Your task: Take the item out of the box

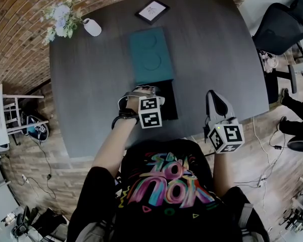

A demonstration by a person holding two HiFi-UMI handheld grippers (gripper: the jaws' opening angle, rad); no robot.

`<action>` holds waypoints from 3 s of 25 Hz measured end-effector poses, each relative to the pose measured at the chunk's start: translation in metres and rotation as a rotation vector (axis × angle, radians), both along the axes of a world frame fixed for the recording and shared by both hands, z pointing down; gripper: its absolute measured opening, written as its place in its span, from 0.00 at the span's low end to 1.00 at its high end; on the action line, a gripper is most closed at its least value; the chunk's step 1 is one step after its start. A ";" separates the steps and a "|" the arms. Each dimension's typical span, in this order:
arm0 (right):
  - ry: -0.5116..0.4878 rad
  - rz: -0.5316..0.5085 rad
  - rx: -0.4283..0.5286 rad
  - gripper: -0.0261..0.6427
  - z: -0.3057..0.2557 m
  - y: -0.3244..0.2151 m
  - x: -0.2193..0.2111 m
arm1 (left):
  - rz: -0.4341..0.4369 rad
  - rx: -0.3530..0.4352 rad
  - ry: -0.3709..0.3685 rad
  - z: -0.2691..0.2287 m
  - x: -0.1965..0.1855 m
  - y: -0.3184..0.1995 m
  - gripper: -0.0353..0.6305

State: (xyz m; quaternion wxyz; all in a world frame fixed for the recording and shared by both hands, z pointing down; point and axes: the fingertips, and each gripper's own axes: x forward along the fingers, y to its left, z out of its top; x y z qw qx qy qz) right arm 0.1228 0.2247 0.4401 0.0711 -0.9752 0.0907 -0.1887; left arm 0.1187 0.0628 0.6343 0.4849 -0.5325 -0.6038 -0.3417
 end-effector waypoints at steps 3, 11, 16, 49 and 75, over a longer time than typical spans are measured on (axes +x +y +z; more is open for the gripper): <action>-0.003 -0.002 0.000 0.04 0.001 0.001 0.000 | 0.002 -0.001 -0.006 0.000 0.000 0.000 0.39; -0.004 0.000 0.005 0.04 -0.001 0.001 0.002 | 0.019 -0.007 0.034 -0.002 0.007 0.000 0.27; -0.005 0.008 0.007 0.04 0.000 0.001 -0.002 | 0.002 -0.018 0.023 -0.003 0.008 0.001 0.26; 0.019 -0.109 -0.011 0.04 -0.015 -0.031 0.029 | -0.249 -0.284 0.135 -0.087 0.041 -0.008 0.25; 0.072 -0.238 -0.005 0.04 -0.037 -0.088 0.082 | -0.692 -0.854 0.338 -0.277 0.106 -0.092 0.25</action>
